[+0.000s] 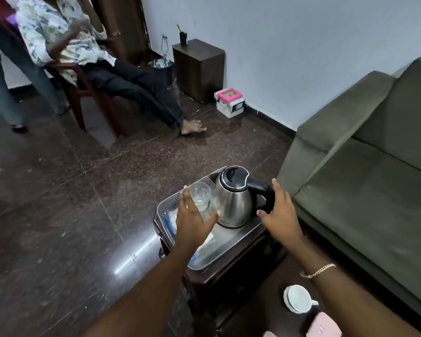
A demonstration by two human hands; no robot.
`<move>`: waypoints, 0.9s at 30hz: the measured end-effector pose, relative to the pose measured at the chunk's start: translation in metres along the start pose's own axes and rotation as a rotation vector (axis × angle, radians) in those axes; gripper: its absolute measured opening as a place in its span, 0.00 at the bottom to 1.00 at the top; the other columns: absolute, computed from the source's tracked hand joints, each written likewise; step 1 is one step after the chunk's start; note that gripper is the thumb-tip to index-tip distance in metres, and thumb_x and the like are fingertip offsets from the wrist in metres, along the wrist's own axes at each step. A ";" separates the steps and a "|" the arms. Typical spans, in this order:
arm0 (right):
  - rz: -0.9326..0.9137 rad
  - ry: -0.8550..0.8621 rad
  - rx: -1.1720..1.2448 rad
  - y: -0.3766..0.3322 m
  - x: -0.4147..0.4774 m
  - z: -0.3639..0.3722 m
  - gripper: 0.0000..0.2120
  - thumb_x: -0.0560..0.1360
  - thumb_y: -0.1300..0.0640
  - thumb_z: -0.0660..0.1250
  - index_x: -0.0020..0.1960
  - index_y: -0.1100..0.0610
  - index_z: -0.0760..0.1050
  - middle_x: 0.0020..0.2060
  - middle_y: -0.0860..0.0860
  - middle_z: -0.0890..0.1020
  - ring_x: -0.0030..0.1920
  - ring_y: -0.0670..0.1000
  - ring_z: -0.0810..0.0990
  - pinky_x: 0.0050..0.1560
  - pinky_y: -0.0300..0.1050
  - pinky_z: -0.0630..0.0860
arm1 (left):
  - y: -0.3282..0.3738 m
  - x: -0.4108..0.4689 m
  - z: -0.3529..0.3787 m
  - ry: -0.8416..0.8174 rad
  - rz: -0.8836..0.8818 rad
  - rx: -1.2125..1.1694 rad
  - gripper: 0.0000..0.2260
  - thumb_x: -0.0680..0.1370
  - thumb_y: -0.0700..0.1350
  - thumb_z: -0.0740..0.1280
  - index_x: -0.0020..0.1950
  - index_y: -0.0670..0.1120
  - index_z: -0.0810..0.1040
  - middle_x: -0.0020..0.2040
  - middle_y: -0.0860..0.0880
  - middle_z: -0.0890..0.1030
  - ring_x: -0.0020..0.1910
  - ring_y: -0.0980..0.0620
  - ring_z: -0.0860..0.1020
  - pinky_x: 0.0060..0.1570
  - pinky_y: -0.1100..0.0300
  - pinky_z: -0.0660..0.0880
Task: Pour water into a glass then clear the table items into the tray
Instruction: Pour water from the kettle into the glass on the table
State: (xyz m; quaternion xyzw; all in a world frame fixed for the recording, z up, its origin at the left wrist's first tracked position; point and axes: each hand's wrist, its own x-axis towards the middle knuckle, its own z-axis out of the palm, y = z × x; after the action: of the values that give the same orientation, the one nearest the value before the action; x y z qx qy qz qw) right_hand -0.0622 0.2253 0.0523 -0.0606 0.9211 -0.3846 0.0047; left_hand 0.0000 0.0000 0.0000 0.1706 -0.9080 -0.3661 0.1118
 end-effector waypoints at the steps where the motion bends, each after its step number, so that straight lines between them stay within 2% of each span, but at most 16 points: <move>1: 0.004 0.024 0.012 0.002 0.005 0.001 0.43 0.68 0.62 0.75 0.78 0.52 0.60 0.68 0.54 0.71 0.67 0.56 0.74 0.70 0.47 0.68 | -0.003 0.005 0.003 0.023 -0.046 -0.066 0.55 0.71 0.59 0.78 0.83 0.41 0.46 0.81 0.39 0.56 0.79 0.38 0.62 0.73 0.40 0.69; 2: 0.006 0.026 0.026 0.003 0.011 0.002 0.39 0.67 0.63 0.75 0.76 0.52 0.64 0.66 0.54 0.73 0.65 0.54 0.74 0.68 0.42 0.67 | -0.006 0.011 0.006 0.035 -0.099 -0.113 0.54 0.71 0.55 0.79 0.83 0.39 0.47 0.81 0.37 0.56 0.79 0.37 0.62 0.74 0.41 0.68; 4: 0.048 -0.014 0.047 0.014 0.031 0.007 0.31 0.65 0.64 0.76 0.66 0.51 0.73 0.58 0.52 0.79 0.59 0.53 0.78 0.60 0.41 0.70 | -0.017 0.028 0.018 0.017 -0.210 -0.149 0.52 0.71 0.48 0.80 0.82 0.37 0.49 0.80 0.35 0.58 0.78 0.36 0.63 0.76 0.45 0.65; 6: 0.113 -0.114 0.104 0.023 0.052 0.010 0.23 0.64 0.63 0.78 0.57 0.52 0.77 0.49 0.52 0.83 0.52 0.55 0.82 0.54 0.47 0.76 | -0.028 0.042 0.030 0.009 -0.247 -0.172 0.50 0.71 0.46 0.80 0.81 0.36 0.52 0.79 0.35 0.61 0.78 0.36 0.63 0.76 0.48 0.63; 8: 0.147 -0.257 0.220 0.029 0.068 0.009 0.17 0.63 0.64 0.78 0.50 0.58 0.78 0.41 0.54 0.84 0.45 0.56 0.82 0.53 0.55 0.78 | -0.036 0.051 0.038 0.012 -0.230 -0.185 0.48 0.70 0.46 0.81 0.81 0.38 0.55 0.77 0.36 0.64 0.76 0.37 0.66 0.74 0.49 0.65; 11: 0.183 -0.411 0.404 0.034 0.085 0.008 0.15 0.61 0.67 0.77 0.47 0.62 0.82 0.37 0.52 0.83 0.40 0.51 0.80 0.47 0.49 0.76 | -0.048 0.064 0.049 0.011 -0.231 -0.239 0.47 0.70 0.46 0.81 0.80 0.41 0.57 0.76 0.40 0.66 0.75 0.41 0.67 0.73 0.51 0.67; 13: 0.202 -0.463 0.400 0.035 0.089 0.009 0.15 0.56 0.66 0.74 0.43 0.65 0.80 0.34 0.52 0.79 0.37 0.50 0.76 0.41 0.47 0.72 | -0.053 0.069 0.053 0.012 -0.238 -0.257 0.47 0.70 0.45 0.81 0.80 0.42 0.57 0.77 0.42 0.65 0.76 0.42 0.66 0.75 0.53 0.65; 15: 0.202 -0.452 0.370 0.036 0.089 0.011 0.11 0.52 0.65 0.70 0.34 0.64 0.75 0.29 0.53 0.74 0.33 0.49 0.70 0.35 0.45 0.64 | -0.056 0.074 0.055 0.006 -0.243 -0.278 0.47 0.68 0.45 0.82 0.79 0.42 0.59 0.76 0.42 0.67 0.75 0.42 0.68 0.75 0.48 0.67; 18: 0.177 -0.390 0.381 0.037 0.087 0.016 0.07 0.51 0.65 0.66 0.29 0.61 0.70 0.24 0.52 0.71 0.29 0.48 0.66 0.30 0.43 0.59 | -0.057 0.078 0.052 0.010 -0.218 -0.292 0.40 0.66 0.44 0.83 0.72 0.45 0.66 0.67 0.45 0.74 0.66 0.42 0.75 0.66 0.45 0.75; 21: 0.153 -0.343 0.396 0.036 0.084 0.017 0.06 0.52 0.65 0.65 0.28 0.61 0.70 0.23 0.50 0.71 0.27 0.48 0.65 0.27 0.39 0.60 | -0.057 0.079 0.044 0.019 -0.174 -0.286 0.35 0.65 0.44 0.82 0.67 0.48 0.69 0.60 0.48 0.76 0.58 0.45 0.77 0.58 0.51 0.77; 23: 0.141 -0.314 0.395 0.032 0.082 0.015 0.07 0.52 0.65 0.65 0.27 0.56 0.70 0.23 0.48 0.70 0.26 0.46 0.65 0.25 0.37 0.60 | -0.057 0.078 0.038 0.024 -0.150 -0.276 0.33 0.65 0.43 0.81 0.66 0.50 0.69 0.57 0.49 0.76 0.54 0.47 0.78 0.51 0.56 0.77; 25: 0.132 -0.291 0.394 0.029 0.079 0.010 0.08 0.53 0.65 0.65 0.27 0.54 0.70 0.23 0.48 0.69 0.26 0.46 0.64 0.25 0.37 0.60 | -0.055 0.077 0.030 0.023 -0.124 -0.272 0.32 0.65 0.42 0.80 0.65 0.52 0.70 0.56 0.51 0.77 0.51 0.50 0.78 0.46 0.68 0.73; 27: 0.121 -0.267 0.398 0.025 0.078 0.001 0.06 0.53 0.65 0.65 0.28 0.56 0.72 0.23 0.49 0.70 0.27 0.47 0.66 0.25 0.38 0.60 | -0.051 0.075 0.023 0.017 -0.093 -0.252 0.33 0.65 0.41 0.81 0.65 0.52 0.70 0.56 0.51 0.77 0.51 0.52 0.77 0.45 0.70 0.71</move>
State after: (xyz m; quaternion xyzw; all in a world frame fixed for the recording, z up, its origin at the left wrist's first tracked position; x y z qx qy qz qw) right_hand -0.1421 0.2337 0.0367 -0.0535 0.8204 -0.5460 0.1611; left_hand -0.0652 -0.0492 -0.0461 0.2001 -0.8449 -0.4806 0.1228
